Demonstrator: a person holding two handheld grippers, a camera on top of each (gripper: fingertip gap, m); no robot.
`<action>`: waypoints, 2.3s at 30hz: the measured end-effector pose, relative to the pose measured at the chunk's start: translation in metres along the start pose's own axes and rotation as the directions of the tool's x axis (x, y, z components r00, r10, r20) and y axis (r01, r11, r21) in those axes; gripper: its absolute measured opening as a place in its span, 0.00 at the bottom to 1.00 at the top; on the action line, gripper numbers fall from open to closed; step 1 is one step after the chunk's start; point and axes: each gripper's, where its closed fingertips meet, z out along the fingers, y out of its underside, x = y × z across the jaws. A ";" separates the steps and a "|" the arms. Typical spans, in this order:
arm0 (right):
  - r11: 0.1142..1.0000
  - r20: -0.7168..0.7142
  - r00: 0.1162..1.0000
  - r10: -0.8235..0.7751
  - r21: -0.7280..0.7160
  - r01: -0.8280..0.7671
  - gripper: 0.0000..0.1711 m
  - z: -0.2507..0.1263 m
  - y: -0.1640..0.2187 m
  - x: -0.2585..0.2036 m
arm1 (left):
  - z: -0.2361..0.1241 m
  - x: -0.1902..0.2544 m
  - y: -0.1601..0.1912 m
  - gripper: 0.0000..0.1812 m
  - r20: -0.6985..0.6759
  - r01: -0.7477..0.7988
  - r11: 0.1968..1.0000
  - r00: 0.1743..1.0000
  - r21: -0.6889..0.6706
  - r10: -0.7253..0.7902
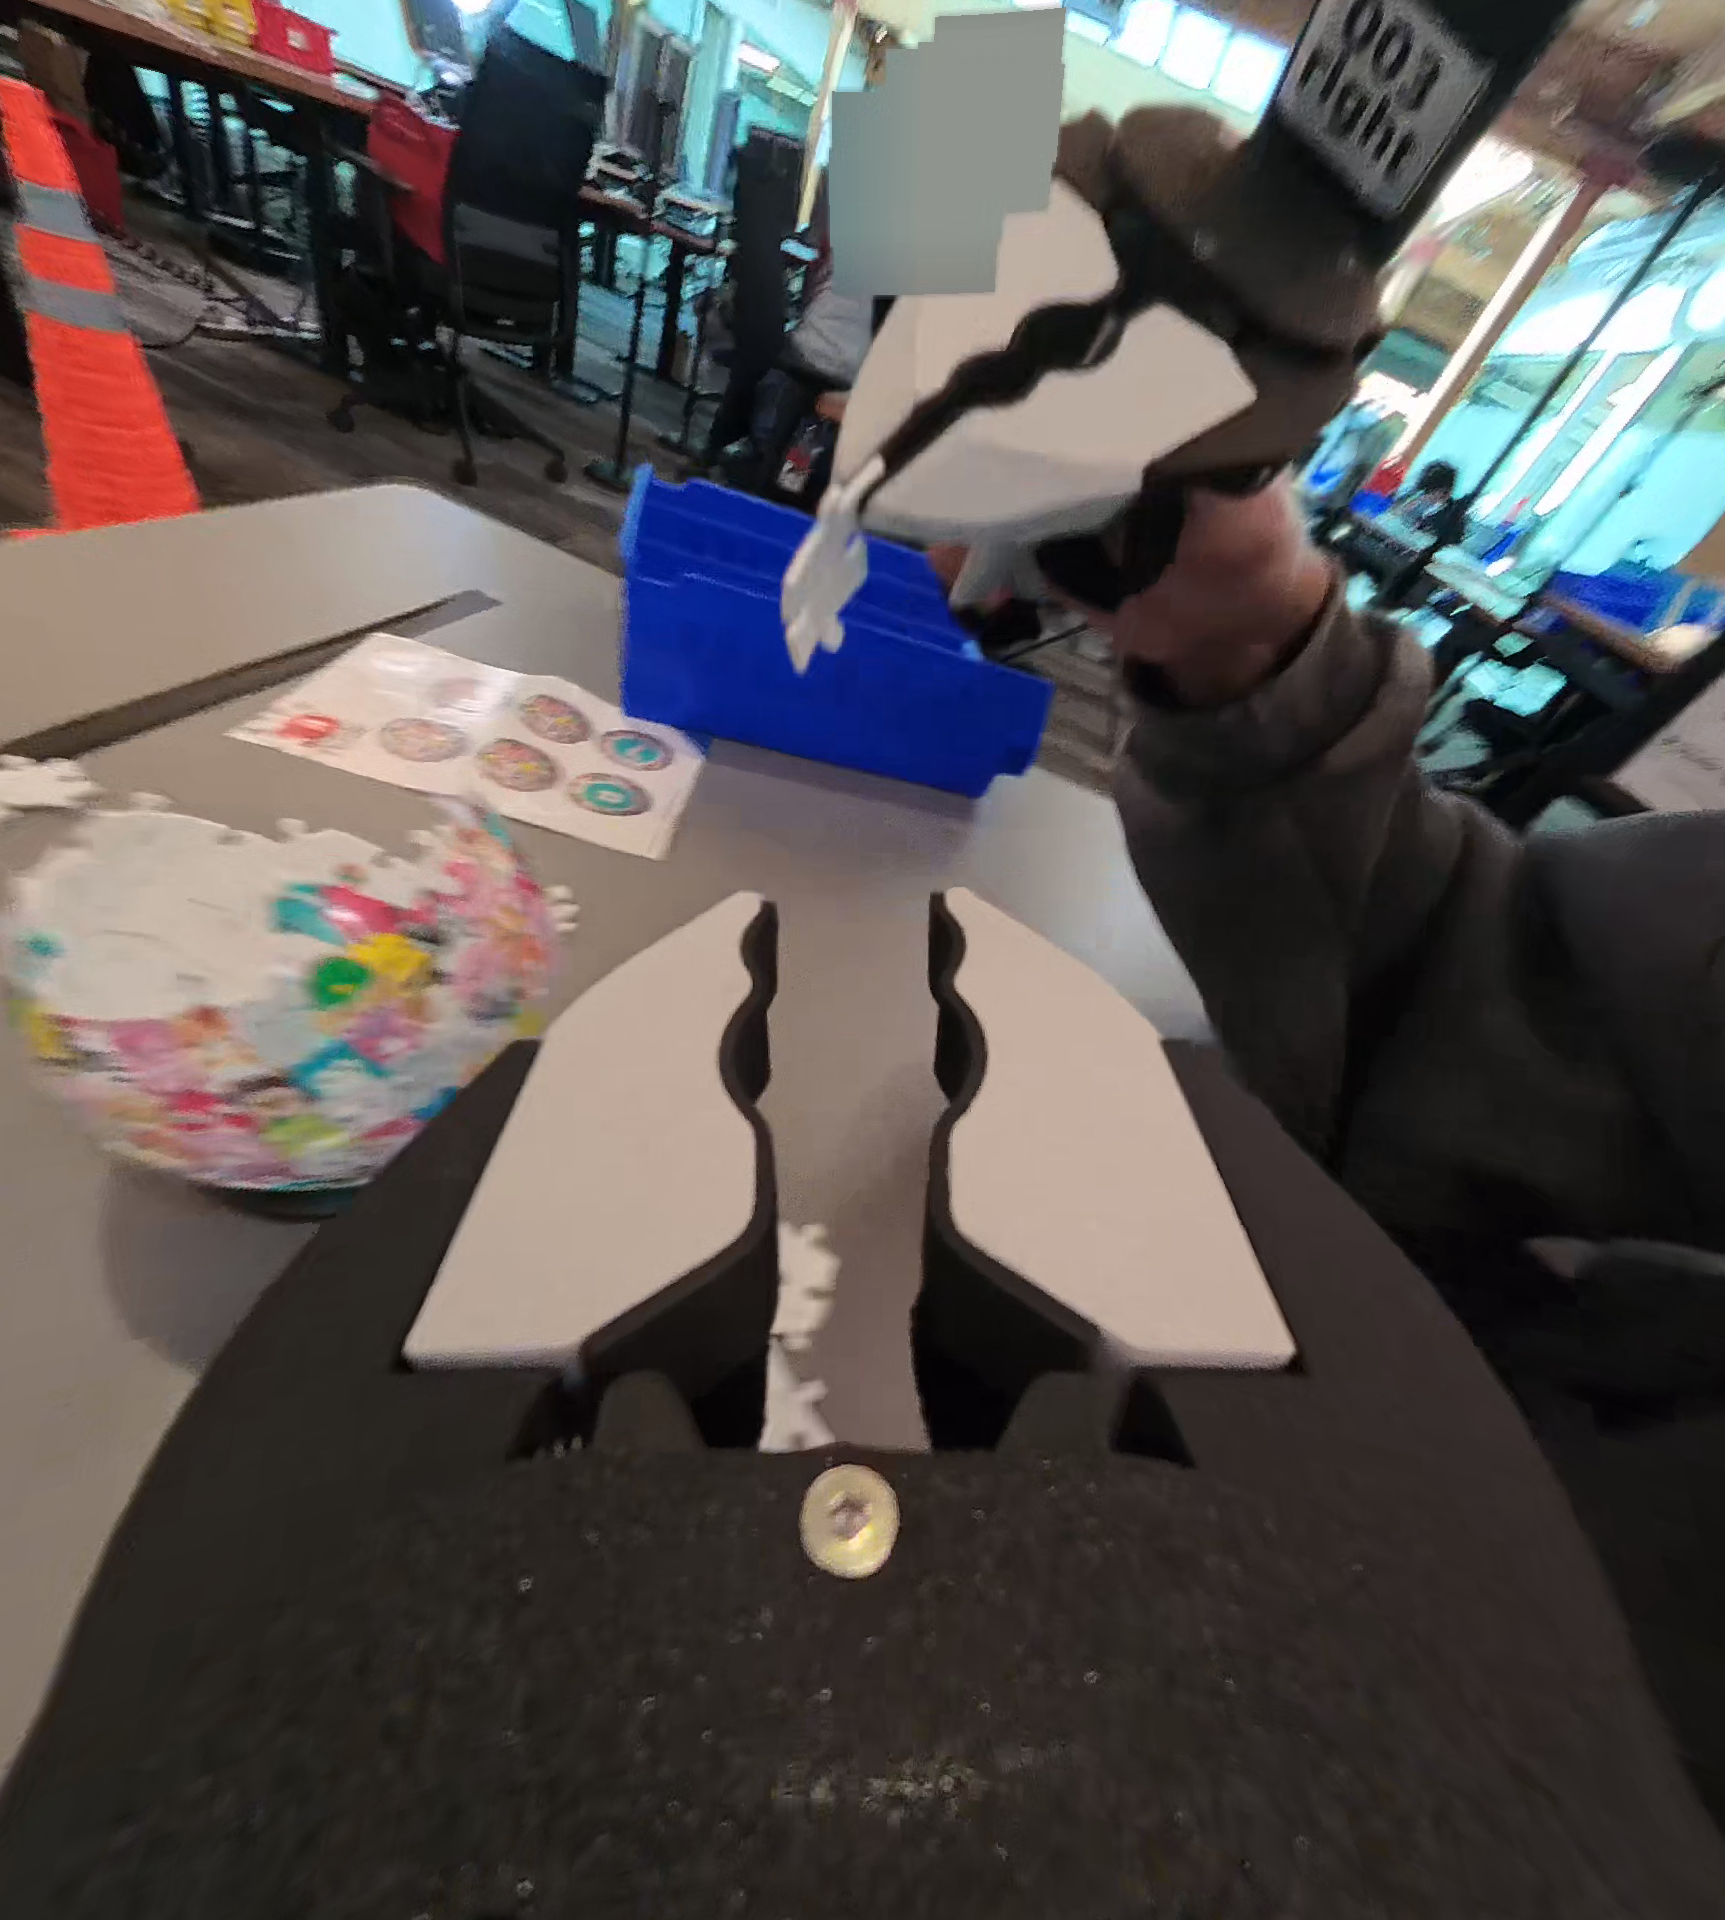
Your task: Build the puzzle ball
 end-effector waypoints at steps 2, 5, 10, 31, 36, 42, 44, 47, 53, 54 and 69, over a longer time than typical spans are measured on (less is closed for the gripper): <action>0.997 -0.050 0.997 -0.053 -0.063 0.050 0.01 0.015 0.018 0.039 | -0.003 -0.033 -0.019 0.15 0.067 -0.074 0.996 0.995 -0.045 0.077; 0.994 -0.111 0.987 -0.112 -0.018 0.111 0.01 0.054 0.047 0.089 | 0.002 -0.102 -0.040 0.20 0.191 -0.159 0.956 0.959 -0.246 0.208; 0.991 -0.029 0.992 -0.125 -0.062 0.123 0.01 0.084 0.079 0.113 | 0.043 -0.146 -0.031 0.22 -0.006 -0.177 0.836 0.979 -0.520 0.203; 0.979 0.098 0.988 -0.119 -0.157 0.133 0.01 0.107 0.121 0.119 | 0.086 -0.185 0.018 0.17 -0.242 -0.296 0.608 0.955 -0.736 0.171; 0.982 0.057 0.993 -0.104 -0.152 0.112 0.01 0.087 0.118 0.132 | 0.092 -0.198 0.024 0.15 -0.175 -0.298 0.538 0.947 -0.789 0.268; 0.981 0.054 0.995 -0.086 -0.169 0.094 0.01 0.078 0.128 0.134 | 0.093 -0.204 0.031 0.12 -0.166 -0.330 0.402 0.905 -0.854 0.391; 0.980 0.059 0.994 -0.089 -0.173 0.098 0.01 0.078 0.129 0.132 | 0.090 -0.204 0.033 0.09 -0.170 -0.336 0.366 0.893 -0.868 0.417; 0.980 0.073 0.993 -0.092 -0.171 0.103 0.01 0.079 0.127 0.128 | 0.088 -0.206 0.034 0.08 -0.172 -0.352 0.335 0.869 -0.874 0.463; 0.980 0.098 0.990 -0.098 -0.166 0.114 0.01 0.087 0.128 0.119 | 0.090 -0.202 0.036 0.03 -0.185 -0.347 0.353 0.889 -0.869 0.419; 0.980 0.103 0.990 -0.101 -0.161 0.117 0.01 0.089 0.127 0.117 | 0.089 -0.202 0.036 0.02 -0.188 -0.350 0.357 0.889 -0.866 0.417; 0.973 0.092 0.983 -0.161 -0.152 0.173 0.01 0.101 0.130 0.112 | 0.091 -0.201 0.036 0.02 -0.173 -0.333 0.374 0.900 -0.866 0.400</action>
